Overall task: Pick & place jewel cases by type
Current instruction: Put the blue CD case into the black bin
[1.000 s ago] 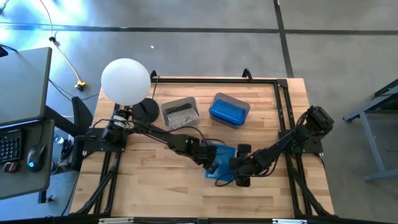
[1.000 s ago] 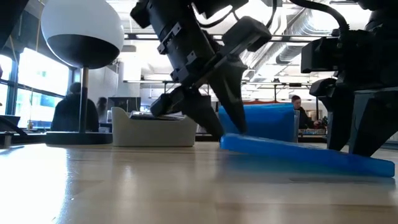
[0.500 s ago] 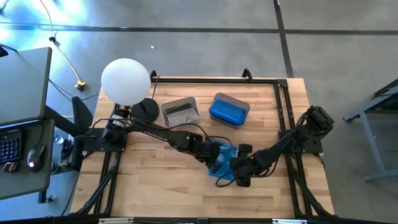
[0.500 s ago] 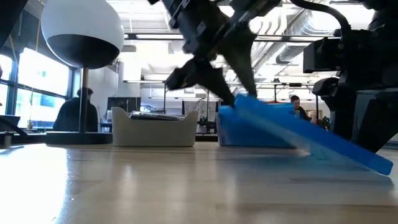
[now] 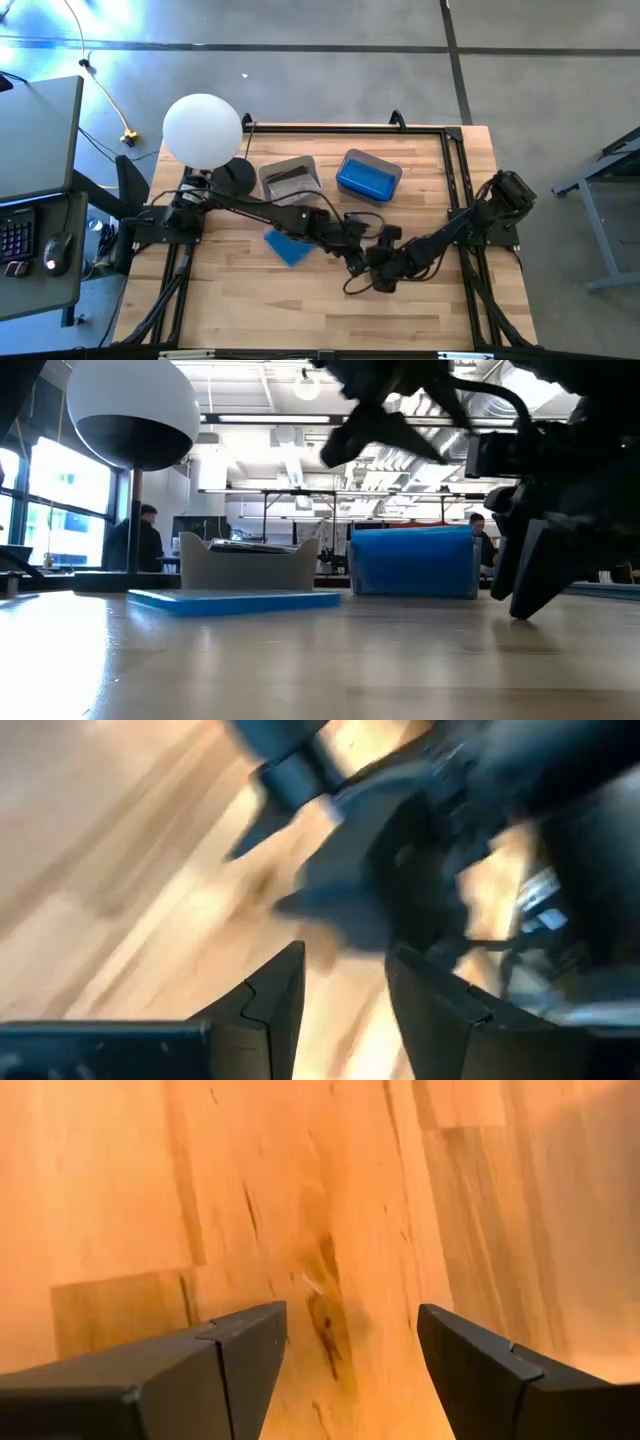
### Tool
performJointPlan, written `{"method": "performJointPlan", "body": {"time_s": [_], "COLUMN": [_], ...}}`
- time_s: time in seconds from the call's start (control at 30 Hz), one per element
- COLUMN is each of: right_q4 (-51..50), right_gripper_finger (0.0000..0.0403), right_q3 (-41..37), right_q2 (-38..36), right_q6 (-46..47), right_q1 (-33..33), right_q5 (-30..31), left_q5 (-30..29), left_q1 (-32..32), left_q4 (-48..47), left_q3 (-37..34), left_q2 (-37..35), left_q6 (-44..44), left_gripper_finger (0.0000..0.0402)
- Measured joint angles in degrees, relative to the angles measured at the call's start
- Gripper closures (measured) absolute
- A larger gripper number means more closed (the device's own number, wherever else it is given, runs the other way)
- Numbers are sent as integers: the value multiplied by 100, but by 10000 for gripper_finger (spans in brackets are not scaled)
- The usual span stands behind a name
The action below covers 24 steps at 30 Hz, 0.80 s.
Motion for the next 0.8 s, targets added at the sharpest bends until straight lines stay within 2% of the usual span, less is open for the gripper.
{"method": "performJointPlan", "body": {"time_s": [0.23,0.37,0.47,0.67,0.8], "right_q4": [411,694,928,995,1018], "right_gripper_finger": [179,179,179,179,179], "right_q3": [-193,-195,-188,-193,-193], "right_q2": [-32,-102,-200,-260,-260], "right_q6": [-298,-767,-933,-1072,-1098], "right_q1": [11,11,-40,-72,-72], "right_q5": [-65,25,36,24,25], "left_q5": [-34,-503,-911,-1844,-2284], "left_q1": [-44,-201,-455,-1001,-1034], "left_q4": [-1671,-2965,-3770,-3711,-3422], "left_q3": [-31,-33,-74,-650,-1331], "left_q2": [5,2,2,2,1], "left_q6": [39,-485,-1339,-2981,-3746], "left_gripper_finger": [265,265,264,264,264]}}
